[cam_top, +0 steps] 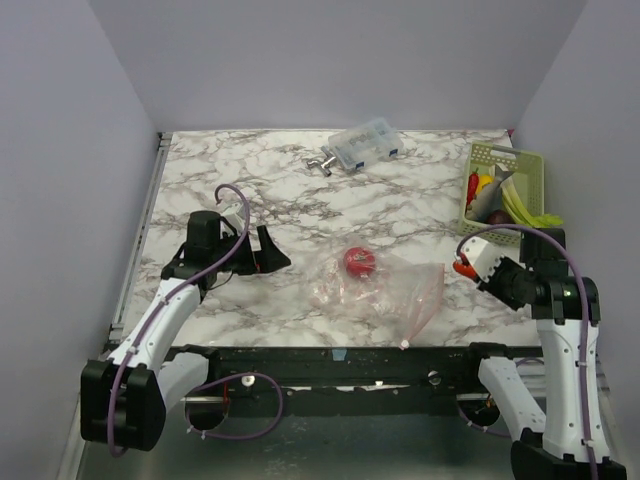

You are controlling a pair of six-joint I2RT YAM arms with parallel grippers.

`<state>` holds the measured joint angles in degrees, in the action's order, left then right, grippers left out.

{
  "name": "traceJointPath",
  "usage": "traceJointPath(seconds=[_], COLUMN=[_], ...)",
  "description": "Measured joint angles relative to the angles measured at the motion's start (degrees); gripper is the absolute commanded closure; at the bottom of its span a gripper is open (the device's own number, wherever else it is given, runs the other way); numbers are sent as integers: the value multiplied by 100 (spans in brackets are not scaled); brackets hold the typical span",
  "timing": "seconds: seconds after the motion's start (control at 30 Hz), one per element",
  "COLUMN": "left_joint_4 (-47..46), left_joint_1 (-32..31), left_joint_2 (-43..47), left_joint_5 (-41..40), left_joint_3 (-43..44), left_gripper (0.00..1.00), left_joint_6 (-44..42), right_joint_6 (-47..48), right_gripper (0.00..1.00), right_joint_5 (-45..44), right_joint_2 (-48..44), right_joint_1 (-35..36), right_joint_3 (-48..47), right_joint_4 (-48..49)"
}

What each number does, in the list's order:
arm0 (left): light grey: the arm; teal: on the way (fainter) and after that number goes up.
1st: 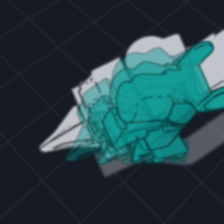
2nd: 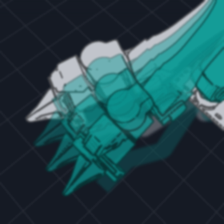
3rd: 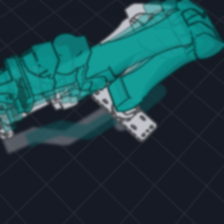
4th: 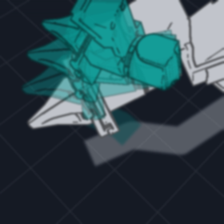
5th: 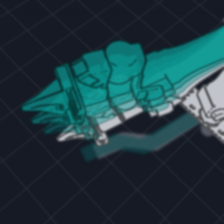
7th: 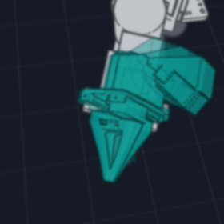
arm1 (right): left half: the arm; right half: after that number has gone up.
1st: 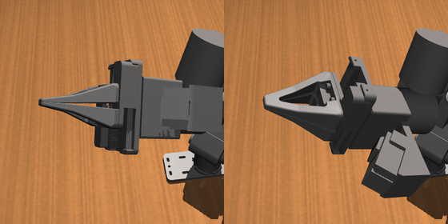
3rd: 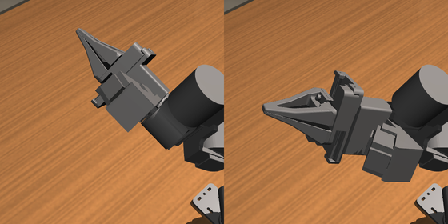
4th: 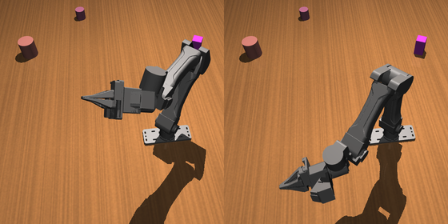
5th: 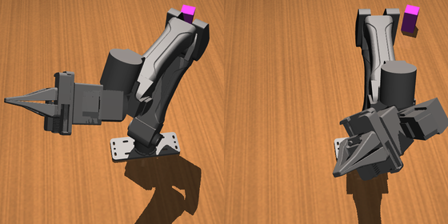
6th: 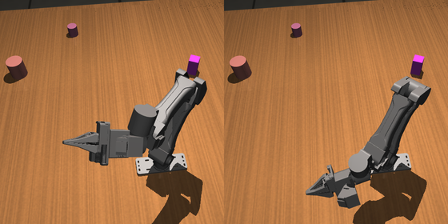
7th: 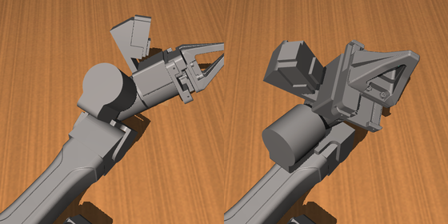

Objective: Open the zip-top bag and remove the fake food
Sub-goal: Place the fake vegetable in the bin.

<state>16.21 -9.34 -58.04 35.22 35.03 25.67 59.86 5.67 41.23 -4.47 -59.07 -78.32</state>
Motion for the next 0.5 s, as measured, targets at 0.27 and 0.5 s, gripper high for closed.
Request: traceJointPath(seconds=[0.27,0.5], left_joint_4=[479,684], left_joint_1=[35,39], left_joint_2=[461,859], left_joint_5=[-35,-245], left_joint_3=[323,404], left_gripper=[1,1], left_joint_6=[-402,-754], right_joint_6=[-673,-1506], right_gripper=[87,92], right_joint_5=[-479,-754], right_joint_2=[553,1344], right_joint_1=[0,-76], right_joint_3=[-70,162], right_joint_4=[1292,3091])
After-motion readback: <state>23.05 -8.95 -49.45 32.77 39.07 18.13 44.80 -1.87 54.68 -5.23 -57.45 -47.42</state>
